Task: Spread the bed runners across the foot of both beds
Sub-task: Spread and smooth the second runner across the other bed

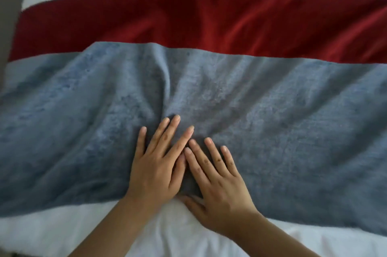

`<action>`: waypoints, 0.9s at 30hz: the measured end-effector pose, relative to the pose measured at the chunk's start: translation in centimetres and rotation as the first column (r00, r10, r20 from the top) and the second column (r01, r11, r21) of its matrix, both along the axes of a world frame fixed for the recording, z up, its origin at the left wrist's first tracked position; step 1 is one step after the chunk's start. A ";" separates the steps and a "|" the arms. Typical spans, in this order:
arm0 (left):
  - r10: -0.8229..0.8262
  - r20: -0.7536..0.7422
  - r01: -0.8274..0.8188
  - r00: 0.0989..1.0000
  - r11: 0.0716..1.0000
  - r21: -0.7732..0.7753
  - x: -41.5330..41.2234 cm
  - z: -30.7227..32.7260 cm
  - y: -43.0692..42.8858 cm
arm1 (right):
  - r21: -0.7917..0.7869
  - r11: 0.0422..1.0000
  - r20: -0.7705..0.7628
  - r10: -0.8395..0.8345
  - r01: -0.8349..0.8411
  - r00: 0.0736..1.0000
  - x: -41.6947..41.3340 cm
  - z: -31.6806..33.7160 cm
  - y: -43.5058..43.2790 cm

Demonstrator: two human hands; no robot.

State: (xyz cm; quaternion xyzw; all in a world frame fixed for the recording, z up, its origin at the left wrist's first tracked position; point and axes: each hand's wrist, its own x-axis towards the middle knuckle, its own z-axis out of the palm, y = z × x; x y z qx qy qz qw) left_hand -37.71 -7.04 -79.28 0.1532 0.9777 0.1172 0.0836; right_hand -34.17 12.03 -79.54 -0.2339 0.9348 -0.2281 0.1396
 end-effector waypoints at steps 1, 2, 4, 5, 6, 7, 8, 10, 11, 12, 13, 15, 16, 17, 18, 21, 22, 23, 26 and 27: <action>0.011 -0.001 -0.011 1.000 1.000 0.012 0.7 0.1 -2.0 | -0.014 0.999 -0.021 0.043 -0.044 0.999 0.1 -0.1 -0.9; 0.001 0.001 -0.001 1.000 1.000 0.015 1.5 0.1 -4.1 | -0.022 0.996 -0.056 0.087 -0.089 0.995 0.2 -0.2 -1.7; -0.081 0.004 0.081 0.997 0.997 0.004 3.1 0.0 -7.9 | -0.054 0.991 -0.146 0.114 -0.123 0.983 0.6 -0.7 -2.9; -0.126 0.005 0.126 0.992 0.992 0.002 3.6 -0.1 -9.4 | -0.075 0.992 -0.181 0.083 -0.098 0.980 0.8 -0.8 -3.3; -0.159 0.003 0.159 0.987 0.987 0.008 4.0 -0.1 -10.7 | -0.091 0.994 -0.203 0.041 -0.060 0.978 0.9 -0.9 -3.6; -0.185 -0.010 0.186 0.983 0.982 0.022 4.2 0.1 -11.6 | -0.100 0.995 -0.217 0.001 -0.023 0.976 1.0 -0.8 -4.0; -0.212 -0.024 0.212 0.977 0.977 0.035 4.3 0.2 -12.3 | -0.107 0.994 -0.229 -0.036 0.011 0.973 1.1 -0.6 -4.5; -0.263 -0.064 0.266 0.963 0.963 0.047 4.1 0.7 -13.2 | -0.131 0.989 -0.242 -0.101 0.071 0.965 1.2 0.0 -5.7; -0.266 -0.090 0.272 0.960 0.960 0.068 4.0 1.0 -13.8 | -0.150 0.985 -0.246 -0.122 0.087 0.961 1.1 0.4 -6.3; -0.246 -0.125 0.260 0.961 0.960 0.105 3.8 1.4 -14.5 | -0.168 0.982 -0.256 -0.130 0.088 0.958 1.1 0.8 -6.8; -0.212 -0.162 0.236 0.964 0.961 0.142 3.6 1.7 -15.4 | -0.185 0.980 -0.268 -0.123 0.074 0.955 1.1 1.3 -7.3; -0.125 -0.226 0.169 0.966 0.967 0.190 3.9 2.1 -17.9 | -0.188 0.982 -0.290 -0.081 0.026 0.954 1.6 2.1 -8.5; -0.089 -0.236 0.135 0.968 0.973 0.187 4.3 2.1 -19.3 | -0.156 0.988 -0.298 -0.055 0.008 0.953 2.0 2.3 -9.3; -0.069 -0.225 0.106 0.972 0.982 0.157 5.0 2.1 -20.4 | -0.103 0.995 -0.295 -0.032 0.001 0.955 2.5 2.3 -10.1; -0.064 -0.190 0.087 0.980 0.990 0.112 5.9 2.1 -21.3 | -0.051 0.999 -0.279 -0.025 0.011 0.960 3.1 2.1 -10.9; -0.011 -0.105 0.020 0.994 0.996 0.087 8.6 1.5 -24.2 | -0.026 0.996 -0.234 -0.085 0.081 0.968 4.0 1.5 -13.1; 0.028 -0.097 -0.018 0.995 0.995 0.098 9.0 1.4 -25.2 | -0.042 0.996 -0.246 -0.090 0.082 0.965 3.7 1.4 -13.8; 0.056 -0.101 -0.046 0.993 0.994 0.096 9.2 1.4 -26.3 | -0.050 0.997 -0.261 -0.075 0.064 0.963 3.4 1.3 -14.7; 0.100 -0.116 -0.094 0.988 0.994 0.059 8.7 1.3 -28.1 | -0.057 0.998 -0.245 0.009 -0.024 0.970 1.4 1.8 -18.2; 0.117 -0.119 -0.111 0.986 0.992 0.057 8.4 1.5 -28.3 | -0.061 0.997 -0.222 0.042 -0.057 0.974 0.7 2.0 -19.7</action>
